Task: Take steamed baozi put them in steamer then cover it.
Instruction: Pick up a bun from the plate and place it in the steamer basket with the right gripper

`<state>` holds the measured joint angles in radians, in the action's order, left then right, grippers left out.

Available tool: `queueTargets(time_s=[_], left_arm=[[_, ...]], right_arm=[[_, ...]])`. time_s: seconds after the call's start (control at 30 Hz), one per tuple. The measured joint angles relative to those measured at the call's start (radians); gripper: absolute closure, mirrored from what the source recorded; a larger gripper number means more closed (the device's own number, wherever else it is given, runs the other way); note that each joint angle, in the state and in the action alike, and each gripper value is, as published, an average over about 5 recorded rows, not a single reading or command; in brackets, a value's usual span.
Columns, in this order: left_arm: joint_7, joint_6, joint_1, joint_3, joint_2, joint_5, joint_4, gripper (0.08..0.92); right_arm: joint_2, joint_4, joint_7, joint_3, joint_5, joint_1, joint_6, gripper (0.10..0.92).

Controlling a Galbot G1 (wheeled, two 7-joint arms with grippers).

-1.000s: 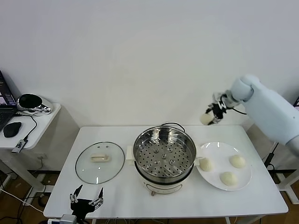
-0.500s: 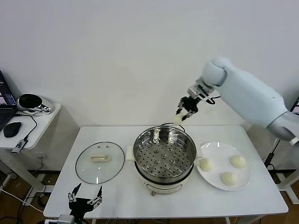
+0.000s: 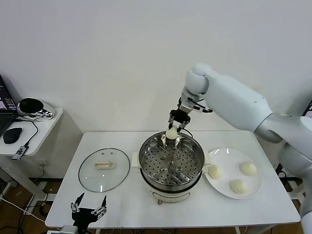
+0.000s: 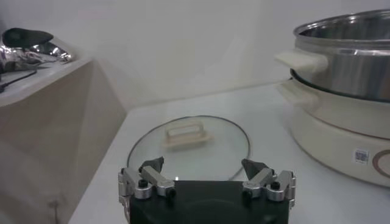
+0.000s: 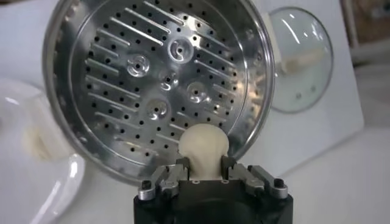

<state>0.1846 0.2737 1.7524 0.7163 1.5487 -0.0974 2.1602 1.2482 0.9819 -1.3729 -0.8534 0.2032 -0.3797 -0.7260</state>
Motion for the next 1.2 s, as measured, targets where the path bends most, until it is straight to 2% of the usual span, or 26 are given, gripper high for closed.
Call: queueTargets(time_s=[0.7, 1.07, 1.2], left_arm=[[0.004, 0.006, 0.000, 0.014, -0.019, 0.015, -0.001, 0.177], [0.005, 0.006, 0.001, 0.015, -0.018, 0.013, 0.000, 0.177], [0.007, 0.006, 0.004, 0.015, -0.017, 0.012, 0.004, 0.177]], right_arm=[[0.108, -0.123, 0.045, 0.051, 0.198, 0.116, -0.086, 0.657], [0.118, -0.138, 0.067, 0.056, 0.238, 0.140, -0.090, 0.487], [0.107, -0.123, 0.060, 0.058, 0.227, 0.136, -0.071, 0.365]])
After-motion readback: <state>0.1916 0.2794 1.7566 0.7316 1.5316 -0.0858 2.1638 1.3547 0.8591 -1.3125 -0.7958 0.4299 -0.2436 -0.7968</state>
